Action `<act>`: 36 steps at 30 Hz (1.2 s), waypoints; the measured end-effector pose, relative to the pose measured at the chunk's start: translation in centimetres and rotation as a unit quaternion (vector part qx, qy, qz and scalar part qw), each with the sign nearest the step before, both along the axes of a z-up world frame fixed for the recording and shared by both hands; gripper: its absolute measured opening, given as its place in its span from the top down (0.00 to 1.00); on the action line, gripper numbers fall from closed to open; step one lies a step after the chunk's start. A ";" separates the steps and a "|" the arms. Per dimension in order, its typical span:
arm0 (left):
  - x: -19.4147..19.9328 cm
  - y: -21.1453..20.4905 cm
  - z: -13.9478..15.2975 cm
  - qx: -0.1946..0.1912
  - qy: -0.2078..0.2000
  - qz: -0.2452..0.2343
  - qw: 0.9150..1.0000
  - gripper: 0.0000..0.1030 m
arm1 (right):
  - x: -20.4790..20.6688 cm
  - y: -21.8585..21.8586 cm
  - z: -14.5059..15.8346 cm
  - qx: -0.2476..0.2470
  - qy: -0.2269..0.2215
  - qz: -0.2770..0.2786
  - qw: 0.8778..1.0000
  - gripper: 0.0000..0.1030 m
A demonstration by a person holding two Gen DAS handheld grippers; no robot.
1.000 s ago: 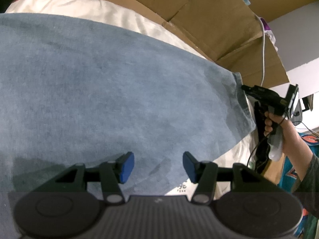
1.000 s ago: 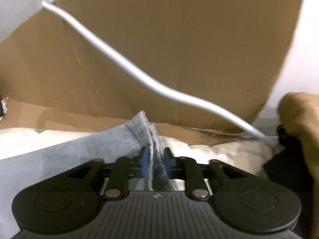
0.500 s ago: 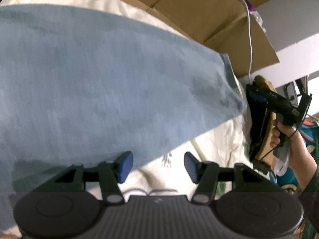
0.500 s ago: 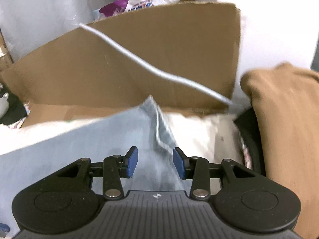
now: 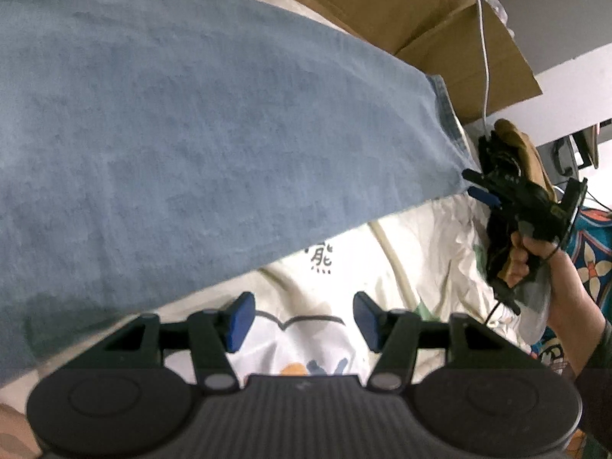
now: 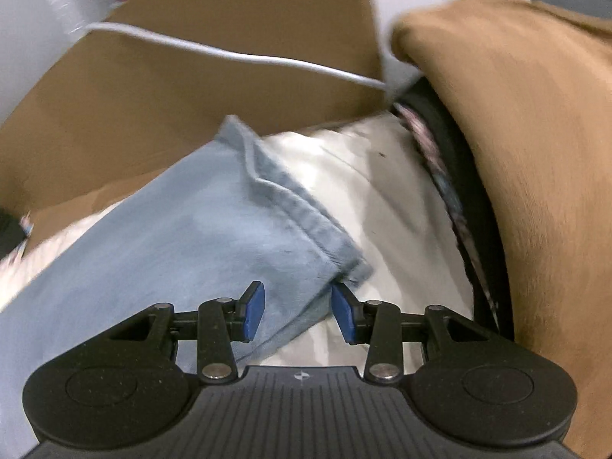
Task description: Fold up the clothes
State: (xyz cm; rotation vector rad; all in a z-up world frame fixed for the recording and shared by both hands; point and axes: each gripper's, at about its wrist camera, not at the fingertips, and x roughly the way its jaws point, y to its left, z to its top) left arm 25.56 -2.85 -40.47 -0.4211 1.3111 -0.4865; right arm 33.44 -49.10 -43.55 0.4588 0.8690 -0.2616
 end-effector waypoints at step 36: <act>-0.8 -1.5 0.6 0.021 -0.018 0.009 1.000 0.42 | -1.8 -0.3 -1.1 0.156 -0.010 -0.032 0.987 0.66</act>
